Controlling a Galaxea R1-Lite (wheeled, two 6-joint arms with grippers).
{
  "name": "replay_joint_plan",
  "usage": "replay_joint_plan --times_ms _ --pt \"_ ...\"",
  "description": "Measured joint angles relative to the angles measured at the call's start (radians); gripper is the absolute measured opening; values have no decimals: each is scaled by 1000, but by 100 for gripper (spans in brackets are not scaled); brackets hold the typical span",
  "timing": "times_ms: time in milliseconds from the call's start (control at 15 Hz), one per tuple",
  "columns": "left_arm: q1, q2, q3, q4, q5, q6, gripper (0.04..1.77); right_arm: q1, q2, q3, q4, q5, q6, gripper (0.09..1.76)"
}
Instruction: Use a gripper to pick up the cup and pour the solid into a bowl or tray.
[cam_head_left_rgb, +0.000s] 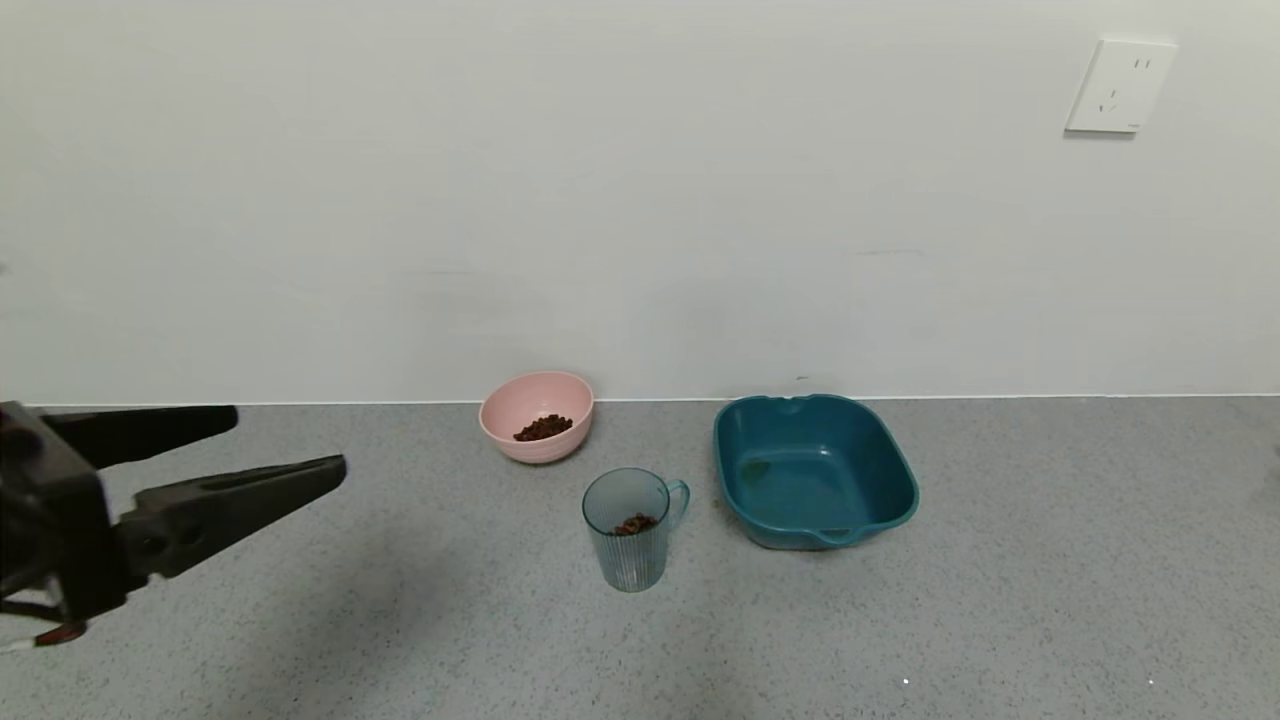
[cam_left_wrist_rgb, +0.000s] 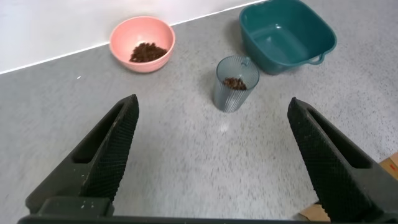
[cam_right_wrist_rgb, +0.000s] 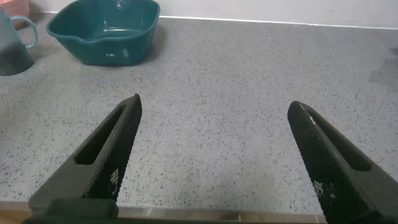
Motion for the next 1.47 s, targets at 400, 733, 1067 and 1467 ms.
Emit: replay_joint_plan --times_ms 400,733,1067,1467 --pt "10 -281 -49 293 222 3 172 -1 0 0 -1 0 0 171" --pt "11 -483 -6 390 334 2 172 -1 0 0 -1 0 0 171" --pt "24 -653 10 476 384 -11 172 -1 0 0 -1 0 0 171" --pt "121 -729 -33 493 432 8 172 -1 0 0 -1 0 1 171"
